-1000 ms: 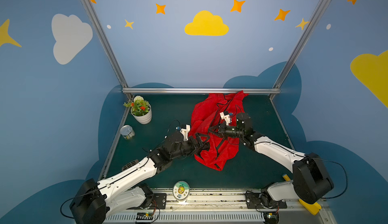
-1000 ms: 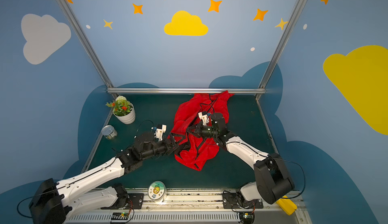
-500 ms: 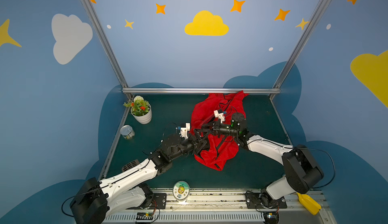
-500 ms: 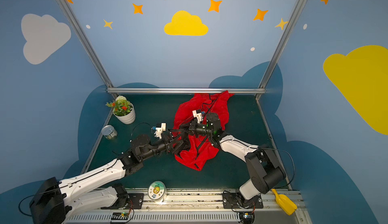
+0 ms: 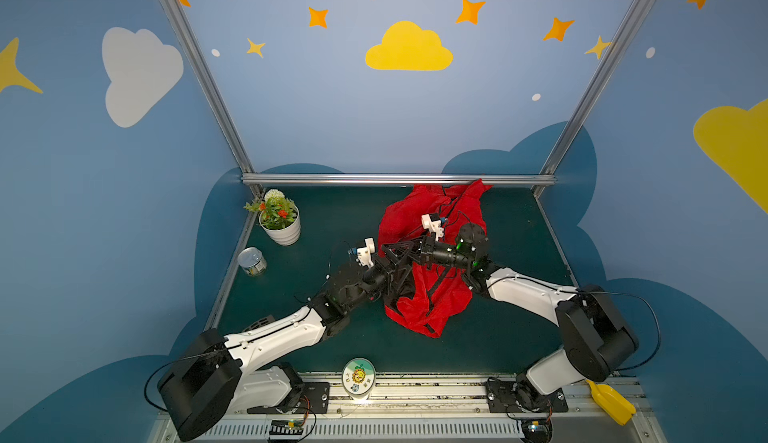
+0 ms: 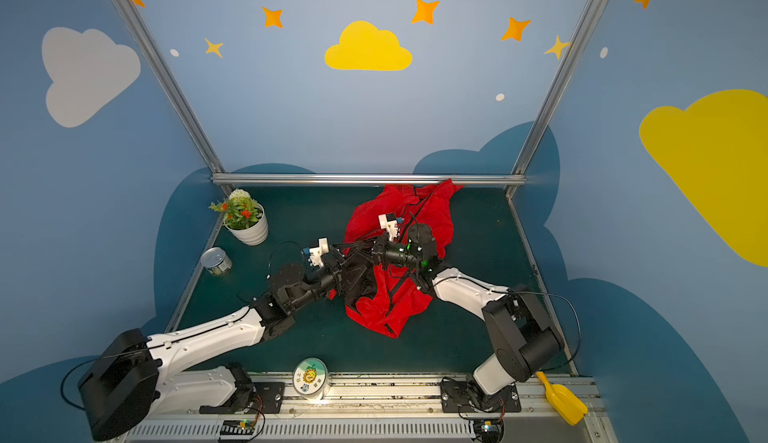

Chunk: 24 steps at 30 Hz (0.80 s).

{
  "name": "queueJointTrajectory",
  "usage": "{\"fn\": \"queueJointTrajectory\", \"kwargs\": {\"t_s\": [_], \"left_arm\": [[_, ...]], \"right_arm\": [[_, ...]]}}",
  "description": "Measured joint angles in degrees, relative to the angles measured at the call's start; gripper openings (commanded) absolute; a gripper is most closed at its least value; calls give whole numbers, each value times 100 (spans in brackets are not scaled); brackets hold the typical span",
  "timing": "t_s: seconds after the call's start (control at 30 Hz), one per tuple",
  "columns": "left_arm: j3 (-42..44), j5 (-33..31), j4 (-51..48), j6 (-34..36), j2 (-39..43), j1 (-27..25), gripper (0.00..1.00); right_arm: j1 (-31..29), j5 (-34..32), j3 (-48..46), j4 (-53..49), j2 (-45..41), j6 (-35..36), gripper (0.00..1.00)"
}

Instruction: Zip up the jacket

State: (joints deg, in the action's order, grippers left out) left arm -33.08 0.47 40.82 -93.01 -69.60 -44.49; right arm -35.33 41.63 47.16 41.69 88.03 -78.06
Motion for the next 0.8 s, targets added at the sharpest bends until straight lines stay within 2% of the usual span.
{"fn": "queueJointTrajectory", "kwargs": {"t_s": [0.27, 0.37, 0.5, 0.57, 0.67, 0.73, 0.8], "left_arm": [[245, -286, 13, 17, 166, 339, 99], [289, -280, 133, -4, 7, 391, 95], [365, -278, 254, 4, -92, 398, 82], [374, -282, 221, 63, -76, 398, 81], [374, -293, 15, 175, 72, 398, 65], [374, -308, -118, 260, 192, 400, 50], [374, -315, -181, 275, 254, 400, 30]], "right_arm": [[76, -90, -382, -26, -470, 42, 0], [118, -144, -544, -55, -649, 59, 0], [201, -170, -715, -120, -837, 90, 0], [243, -173, -772, -160, -922, 98, 0], [319, -173, -800, -212, -1005, 109, 0], [348, -170, -802, -223, -1040, 125, 0], [376, -168, -802, -229, -1062, 142, 0]]}}
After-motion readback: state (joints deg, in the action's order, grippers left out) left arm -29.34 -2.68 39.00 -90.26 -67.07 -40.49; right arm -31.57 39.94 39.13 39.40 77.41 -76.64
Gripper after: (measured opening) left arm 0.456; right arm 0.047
